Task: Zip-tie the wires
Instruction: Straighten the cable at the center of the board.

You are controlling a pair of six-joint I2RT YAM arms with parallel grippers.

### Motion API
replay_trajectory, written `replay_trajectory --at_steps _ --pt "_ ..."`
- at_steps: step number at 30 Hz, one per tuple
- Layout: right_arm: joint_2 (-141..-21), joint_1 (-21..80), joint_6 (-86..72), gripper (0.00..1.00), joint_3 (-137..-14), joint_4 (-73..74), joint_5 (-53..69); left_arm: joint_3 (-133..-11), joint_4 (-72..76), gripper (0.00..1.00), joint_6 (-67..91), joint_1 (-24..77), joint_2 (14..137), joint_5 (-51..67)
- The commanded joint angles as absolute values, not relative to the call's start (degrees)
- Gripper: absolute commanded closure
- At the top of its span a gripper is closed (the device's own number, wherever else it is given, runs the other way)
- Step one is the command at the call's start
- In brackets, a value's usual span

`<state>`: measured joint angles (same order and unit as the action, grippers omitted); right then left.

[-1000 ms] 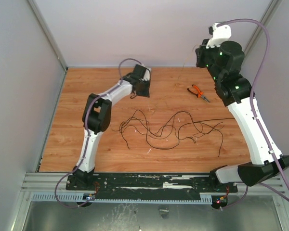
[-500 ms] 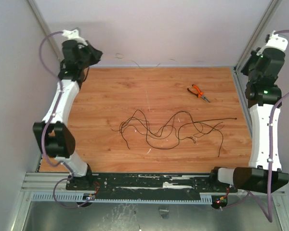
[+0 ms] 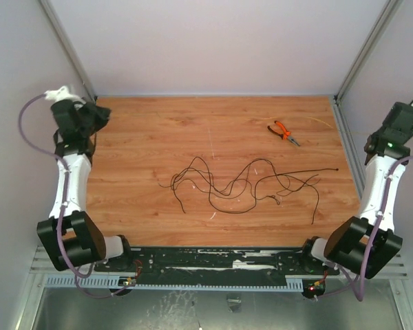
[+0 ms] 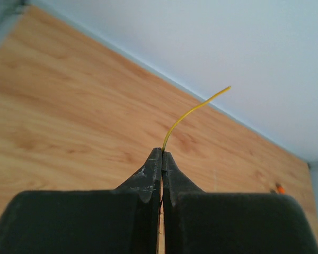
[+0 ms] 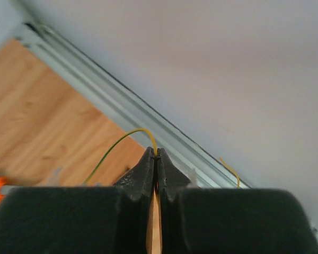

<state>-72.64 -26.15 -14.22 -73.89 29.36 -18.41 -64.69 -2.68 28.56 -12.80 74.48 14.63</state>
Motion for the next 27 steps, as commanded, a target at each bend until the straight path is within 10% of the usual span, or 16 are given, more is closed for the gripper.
replay_trajectory --at_steps 1,27 --pt "-70.99 -31.8 -15.33 1.0 -69.43 25.65 -21.5 -60.64 0.16 1.0 32.21 -21.16 70.97 16.66" --pt "-71.21 -36.47 -21.45 1.0 -58.99 18.66 -14.07 -36.53 6.55 1.0 41.39 -5.55 57.18 22.39"
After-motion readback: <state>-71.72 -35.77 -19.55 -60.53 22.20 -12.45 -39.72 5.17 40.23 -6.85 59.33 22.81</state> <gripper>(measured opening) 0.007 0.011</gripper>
